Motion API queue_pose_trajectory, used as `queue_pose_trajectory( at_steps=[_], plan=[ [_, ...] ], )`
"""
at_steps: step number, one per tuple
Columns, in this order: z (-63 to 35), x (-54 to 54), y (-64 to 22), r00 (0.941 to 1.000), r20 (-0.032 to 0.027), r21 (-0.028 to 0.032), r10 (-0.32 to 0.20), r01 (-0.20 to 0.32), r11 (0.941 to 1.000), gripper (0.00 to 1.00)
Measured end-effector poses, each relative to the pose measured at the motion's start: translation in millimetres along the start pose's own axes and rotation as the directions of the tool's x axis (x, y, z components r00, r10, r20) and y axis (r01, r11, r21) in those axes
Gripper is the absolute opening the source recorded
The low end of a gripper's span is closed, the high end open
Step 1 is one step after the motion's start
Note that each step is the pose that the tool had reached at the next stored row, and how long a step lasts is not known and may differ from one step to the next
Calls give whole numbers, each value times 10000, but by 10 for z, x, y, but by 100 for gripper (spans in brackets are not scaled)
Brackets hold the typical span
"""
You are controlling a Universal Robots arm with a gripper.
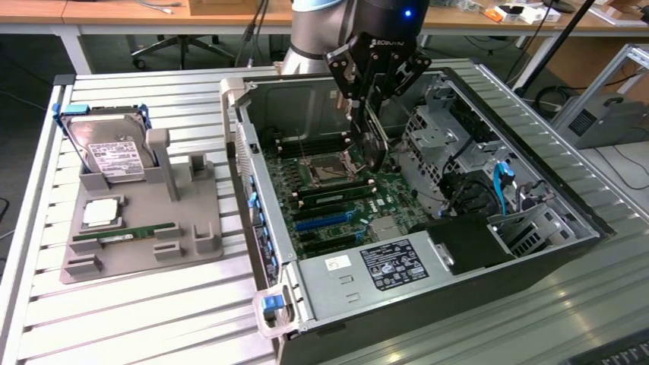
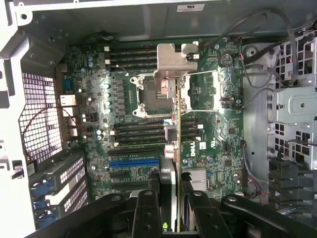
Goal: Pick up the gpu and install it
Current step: 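Insert the gpu into the slot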
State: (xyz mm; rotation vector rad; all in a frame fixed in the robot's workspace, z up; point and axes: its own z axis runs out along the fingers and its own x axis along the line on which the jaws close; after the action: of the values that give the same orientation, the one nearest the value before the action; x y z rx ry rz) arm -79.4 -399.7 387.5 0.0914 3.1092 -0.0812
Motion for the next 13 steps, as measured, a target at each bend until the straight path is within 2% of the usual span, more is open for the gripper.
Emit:
queue_pose_trajectory(
  at_steps=[13],
  plan=[
    [0,1,0,9962,46,-22,-871,871,9962,27]
  ],
)
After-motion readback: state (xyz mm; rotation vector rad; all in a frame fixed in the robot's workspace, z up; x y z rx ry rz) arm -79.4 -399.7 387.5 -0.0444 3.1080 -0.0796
